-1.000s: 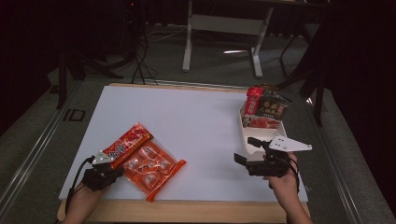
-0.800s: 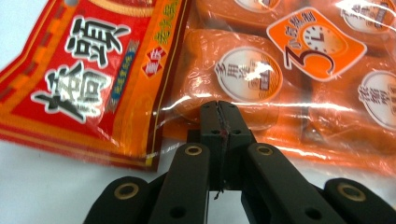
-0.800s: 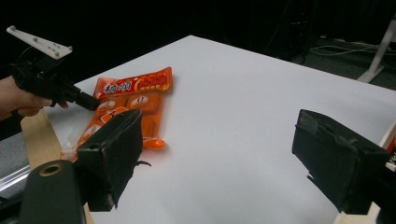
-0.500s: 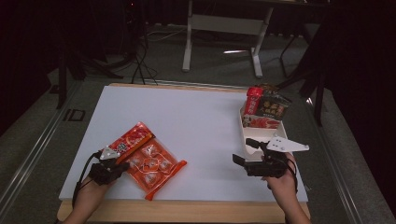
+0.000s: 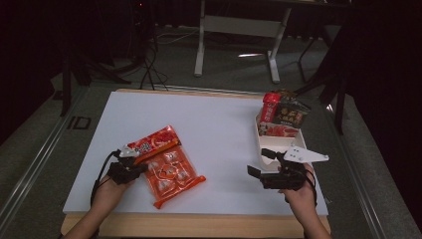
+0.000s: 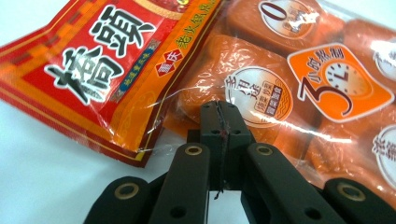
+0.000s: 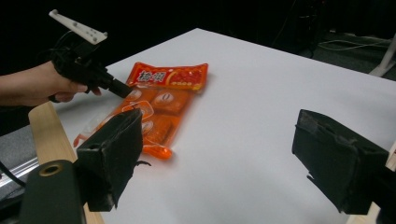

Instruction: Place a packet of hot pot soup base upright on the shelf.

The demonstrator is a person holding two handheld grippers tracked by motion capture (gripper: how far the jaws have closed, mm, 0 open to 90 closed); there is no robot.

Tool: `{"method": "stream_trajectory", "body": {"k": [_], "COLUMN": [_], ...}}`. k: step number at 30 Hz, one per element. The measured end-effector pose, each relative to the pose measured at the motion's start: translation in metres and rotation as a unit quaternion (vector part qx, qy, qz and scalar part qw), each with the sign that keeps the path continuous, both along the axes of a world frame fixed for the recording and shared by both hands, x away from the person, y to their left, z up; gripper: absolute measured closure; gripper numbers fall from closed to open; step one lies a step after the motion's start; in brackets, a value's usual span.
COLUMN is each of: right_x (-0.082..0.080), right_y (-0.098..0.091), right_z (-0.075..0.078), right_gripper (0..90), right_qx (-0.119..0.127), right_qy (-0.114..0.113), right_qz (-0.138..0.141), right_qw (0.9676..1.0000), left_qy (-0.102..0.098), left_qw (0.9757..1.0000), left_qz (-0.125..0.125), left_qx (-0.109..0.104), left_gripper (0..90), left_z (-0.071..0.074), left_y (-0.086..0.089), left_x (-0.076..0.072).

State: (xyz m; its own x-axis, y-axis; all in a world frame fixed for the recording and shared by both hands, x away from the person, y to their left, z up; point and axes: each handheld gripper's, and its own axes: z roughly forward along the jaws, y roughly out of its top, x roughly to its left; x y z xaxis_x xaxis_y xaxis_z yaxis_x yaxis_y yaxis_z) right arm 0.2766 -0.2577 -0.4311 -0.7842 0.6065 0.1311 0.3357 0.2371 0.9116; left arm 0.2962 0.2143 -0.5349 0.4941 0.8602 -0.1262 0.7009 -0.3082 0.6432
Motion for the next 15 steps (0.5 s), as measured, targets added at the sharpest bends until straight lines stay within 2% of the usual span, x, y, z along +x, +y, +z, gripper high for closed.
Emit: {"method": "stream_trajectory", "body": {"k": [4, 15], "right_x": [0.000, -0.004], "right_y": [0.000, -0.004], "right_z": [-0.001, -0.005], "right_gripper": [16.1, 16.1], "right_qx": [0.001, 0.000], "right_qy": [0.002, 0.009], "right_qz": [0.002, 0.001], "right_qw": [1.0000, 1.0000], "left_qy": [0.001, 0.003], "left_qw": [0.9999, 0.9993], "left_qz": [-0.006, -0.036], "left_qx": [-0.009, -0.011], "left_gripper": [89.9, 89.8], "left_z": [-0.001, 0.000], "left_y": [-0.007, -0.033], "left_x": [0.008, 0.028]}}
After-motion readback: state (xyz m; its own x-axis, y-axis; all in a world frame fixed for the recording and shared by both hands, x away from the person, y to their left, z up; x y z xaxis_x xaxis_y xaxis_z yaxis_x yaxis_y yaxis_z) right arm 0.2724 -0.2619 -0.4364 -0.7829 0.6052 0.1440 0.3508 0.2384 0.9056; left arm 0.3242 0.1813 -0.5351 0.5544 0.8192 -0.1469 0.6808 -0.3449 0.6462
